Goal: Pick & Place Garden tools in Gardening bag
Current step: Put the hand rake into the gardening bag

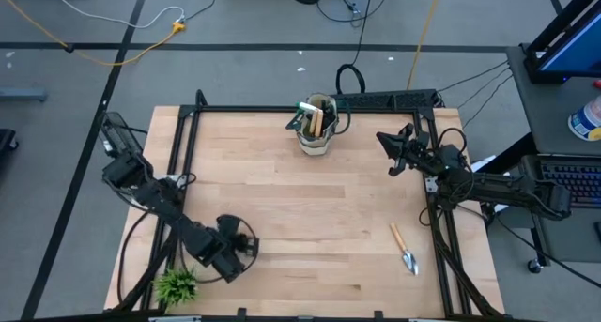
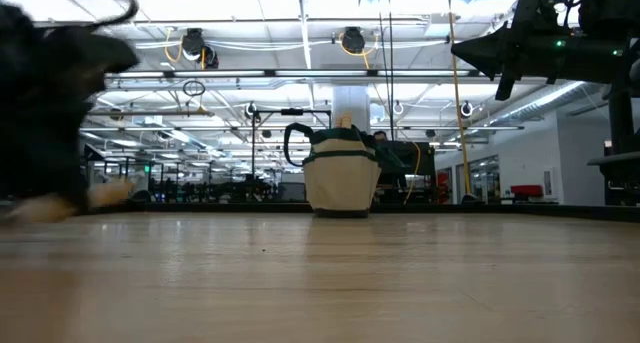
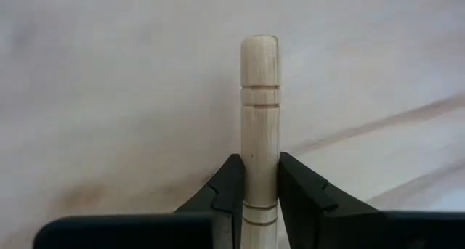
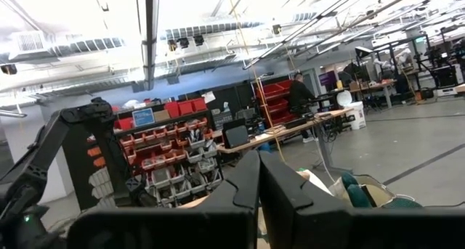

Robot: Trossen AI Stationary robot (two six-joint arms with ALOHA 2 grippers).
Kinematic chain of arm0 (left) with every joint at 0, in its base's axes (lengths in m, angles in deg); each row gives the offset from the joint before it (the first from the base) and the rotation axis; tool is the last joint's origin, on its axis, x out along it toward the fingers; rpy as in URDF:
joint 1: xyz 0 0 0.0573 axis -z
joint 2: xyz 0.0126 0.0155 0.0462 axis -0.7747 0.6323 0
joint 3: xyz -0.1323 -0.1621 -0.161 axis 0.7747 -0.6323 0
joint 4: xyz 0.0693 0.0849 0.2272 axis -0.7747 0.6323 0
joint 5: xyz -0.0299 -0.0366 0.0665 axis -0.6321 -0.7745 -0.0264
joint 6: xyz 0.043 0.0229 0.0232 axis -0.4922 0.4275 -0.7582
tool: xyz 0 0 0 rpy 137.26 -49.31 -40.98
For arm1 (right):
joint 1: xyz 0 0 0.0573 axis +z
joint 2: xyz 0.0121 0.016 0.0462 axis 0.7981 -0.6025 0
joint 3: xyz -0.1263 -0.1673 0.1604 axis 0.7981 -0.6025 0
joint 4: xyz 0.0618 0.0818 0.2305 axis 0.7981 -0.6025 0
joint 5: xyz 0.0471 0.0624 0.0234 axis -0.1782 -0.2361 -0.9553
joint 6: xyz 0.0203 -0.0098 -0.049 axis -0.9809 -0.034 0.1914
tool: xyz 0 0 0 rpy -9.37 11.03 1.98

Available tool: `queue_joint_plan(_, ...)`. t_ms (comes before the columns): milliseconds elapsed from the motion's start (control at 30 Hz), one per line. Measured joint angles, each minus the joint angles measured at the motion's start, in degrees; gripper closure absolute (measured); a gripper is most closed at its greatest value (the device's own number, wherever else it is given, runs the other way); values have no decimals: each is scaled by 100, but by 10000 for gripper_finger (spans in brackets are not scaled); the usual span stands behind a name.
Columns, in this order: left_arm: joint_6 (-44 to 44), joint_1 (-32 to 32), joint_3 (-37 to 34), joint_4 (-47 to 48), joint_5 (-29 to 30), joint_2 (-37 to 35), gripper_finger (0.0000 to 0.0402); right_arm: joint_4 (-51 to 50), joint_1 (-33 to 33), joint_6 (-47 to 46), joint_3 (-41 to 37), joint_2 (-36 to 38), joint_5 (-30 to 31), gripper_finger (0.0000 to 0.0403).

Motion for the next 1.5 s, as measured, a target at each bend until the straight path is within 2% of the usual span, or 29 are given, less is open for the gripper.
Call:
queue_joint_plan(133, -777, -233, 11, -328, 827, -315, 339, 2, 0, 1, 0, 0, 0, 403)
queue_joint_plan(267, -2064, -620, 21, -799, 1374, -687, 339, 2, 0, 1, -1, 0, 2, 403)
queue_joint_plan(533, -5183, -1612, 33, -2070, 1472, -1395, 339, 4, 0, 1, -1, 1, 0, 403)
queue_joint_plan(767, -7419, -2772, 43, -3482, 813, -1628, 339, 4, 0, 27, -1, 0, 2, 403)
queue_joint_plan(900, -8434, -3563, 44, -4097, -72, -1625, 339, 0, 0, 9, -1, 0, 2, 403)
queue_joint_plan(1167, -9498, -4914, 44, -5430, -1616, -1627, 339, -48, 0, 23, -1, 0, 12, 403)
queue_joint_plan(1333, -9920, -5491, 44, -6545, -1845, -1493, 339, -52, 0, 17, -1, 0, 19, 403)
queue_joint_plan(1500, -10024, -5960, 55, -7884, -2162, -977, 339, -50, 0, -14, 0, 2, 21, 403)
